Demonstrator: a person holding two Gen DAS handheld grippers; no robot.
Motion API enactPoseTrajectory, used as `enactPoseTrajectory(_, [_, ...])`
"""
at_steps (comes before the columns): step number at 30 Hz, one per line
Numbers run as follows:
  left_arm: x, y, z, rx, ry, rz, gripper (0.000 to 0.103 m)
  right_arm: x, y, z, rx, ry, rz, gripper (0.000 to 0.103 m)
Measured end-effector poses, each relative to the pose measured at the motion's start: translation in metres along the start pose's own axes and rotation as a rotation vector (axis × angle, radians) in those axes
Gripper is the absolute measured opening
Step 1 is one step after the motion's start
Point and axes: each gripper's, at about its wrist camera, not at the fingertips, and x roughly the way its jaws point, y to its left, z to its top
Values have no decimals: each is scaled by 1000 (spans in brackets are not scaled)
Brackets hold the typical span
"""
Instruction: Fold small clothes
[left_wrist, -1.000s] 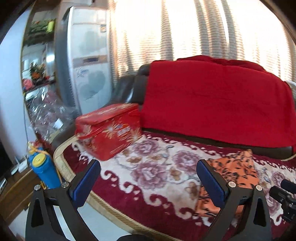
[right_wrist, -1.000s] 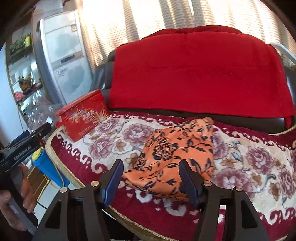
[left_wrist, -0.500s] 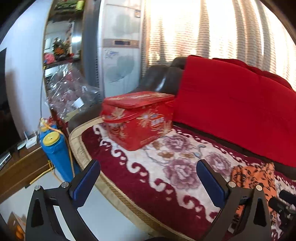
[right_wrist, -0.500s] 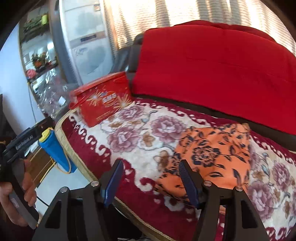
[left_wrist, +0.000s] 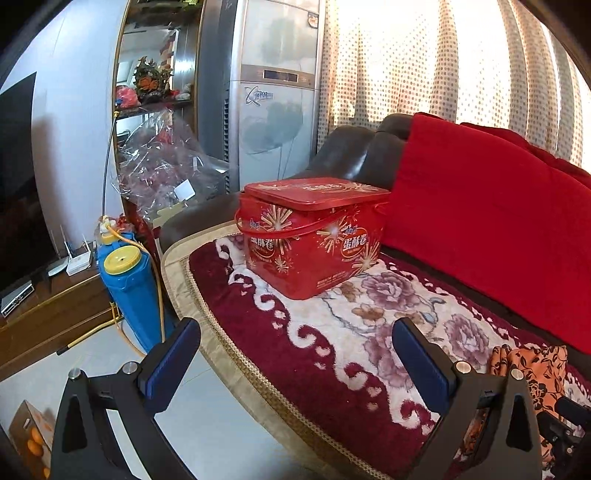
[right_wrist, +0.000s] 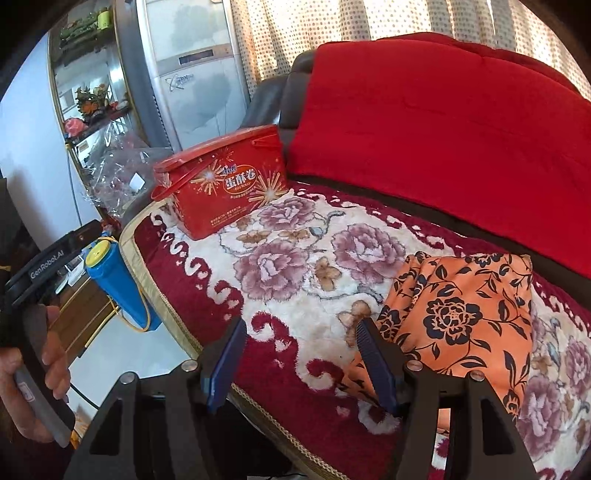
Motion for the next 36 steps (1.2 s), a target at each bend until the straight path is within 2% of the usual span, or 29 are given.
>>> enactPoseTrajectory(6, [3, 11, -2, -8, 1, 48, 103, 8, -2, 3, 4, 9, 12, 66])
enactPoseTrajectory(14, [17, 44, -3, -83, 36, 127, 103, 22, 3, 0, 8, 30, 27, 66])
enactPoseTrajectory(23, [22, 45, -6, -68, 49, 171, 103, 29, -2, -3, 24, 38, 34, 66])
enactPoseTrajectory(26, [29, 43, -9, -54, 81, 187, 103, 32, -4, -4, 26, 44, 32, 66])
enactPoseTrajectory(30, [43, 24, -13, -2, 148, 142, 103, 36, -14, -9, 46, 53, 25, 66])
enactPoseTrajectory(36, [50, -62, -18, 154, 157, -9, 103, 30, -58, -17, 129, 37, -28, 66])
